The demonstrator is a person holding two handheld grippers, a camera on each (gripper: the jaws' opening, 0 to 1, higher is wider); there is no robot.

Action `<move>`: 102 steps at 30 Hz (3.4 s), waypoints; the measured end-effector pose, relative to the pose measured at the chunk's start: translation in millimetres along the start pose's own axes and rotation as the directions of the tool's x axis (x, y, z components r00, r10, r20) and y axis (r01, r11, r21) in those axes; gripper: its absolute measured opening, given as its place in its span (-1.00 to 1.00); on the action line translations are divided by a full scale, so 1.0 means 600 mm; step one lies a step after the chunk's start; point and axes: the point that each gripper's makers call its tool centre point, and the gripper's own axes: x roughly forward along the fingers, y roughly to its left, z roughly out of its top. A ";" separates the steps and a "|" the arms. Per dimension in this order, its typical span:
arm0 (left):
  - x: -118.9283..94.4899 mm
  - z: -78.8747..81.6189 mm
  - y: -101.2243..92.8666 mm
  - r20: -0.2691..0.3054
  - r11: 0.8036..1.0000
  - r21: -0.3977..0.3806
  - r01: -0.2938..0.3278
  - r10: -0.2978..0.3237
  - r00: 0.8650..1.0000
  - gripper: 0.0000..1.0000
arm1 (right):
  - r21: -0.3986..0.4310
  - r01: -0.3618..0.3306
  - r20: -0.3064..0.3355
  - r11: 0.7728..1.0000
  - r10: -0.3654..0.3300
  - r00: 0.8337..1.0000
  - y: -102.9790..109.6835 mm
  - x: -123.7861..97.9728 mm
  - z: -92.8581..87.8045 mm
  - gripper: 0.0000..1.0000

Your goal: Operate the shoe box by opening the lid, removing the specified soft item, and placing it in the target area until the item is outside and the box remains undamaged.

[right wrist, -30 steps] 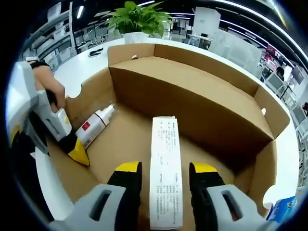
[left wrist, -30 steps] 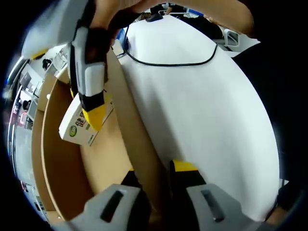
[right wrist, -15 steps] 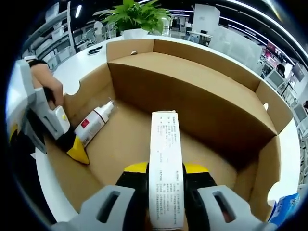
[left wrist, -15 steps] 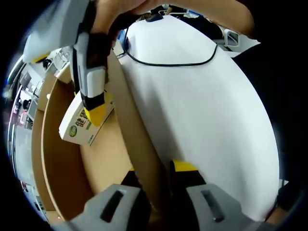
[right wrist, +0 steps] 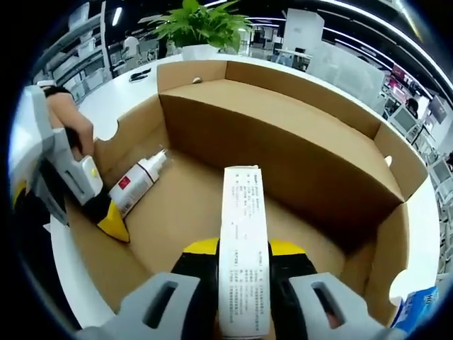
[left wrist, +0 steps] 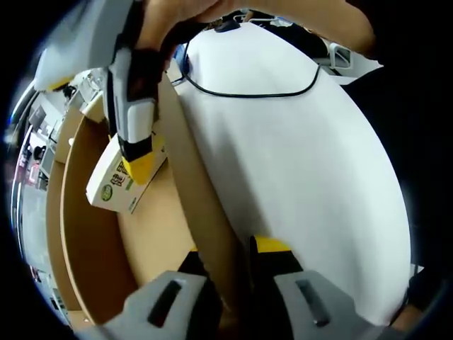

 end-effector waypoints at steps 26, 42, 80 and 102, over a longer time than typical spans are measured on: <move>0.000 0.000 -0.001 -0.007 1.000 0.011 -0.006 0.006 1.000 -0.77 | 0.121 -0.031 0.305 0.992 -0.007 0.952 0.006 -0.127 0.092 -0.57; 0.000 -0.001 0.001 -0.004 1.000 0.004 -0.005 0.005 1.000 -0.77 | 0.116 -0.022 0.362 0.993 -0.022 0.932 -0.003 -0.188 0.107 -0.57; 0.002 -0.003 0.001 -0.002 1.000 0.000 -0.003 0.003 1.000 -0.77 | 0.121 0.132 0.270 0.984 -0.161 0.949 -0.057 -0.288 0.012 -0.57; 0.002 -0.001 0.000 -0.001 1.000 -0.004 -0.003 0.003 1.000 -0.77 | 0.166 0.241 0.181 0.956 -0.270 0.946 -0.089 -0.359 -0.093 -0.57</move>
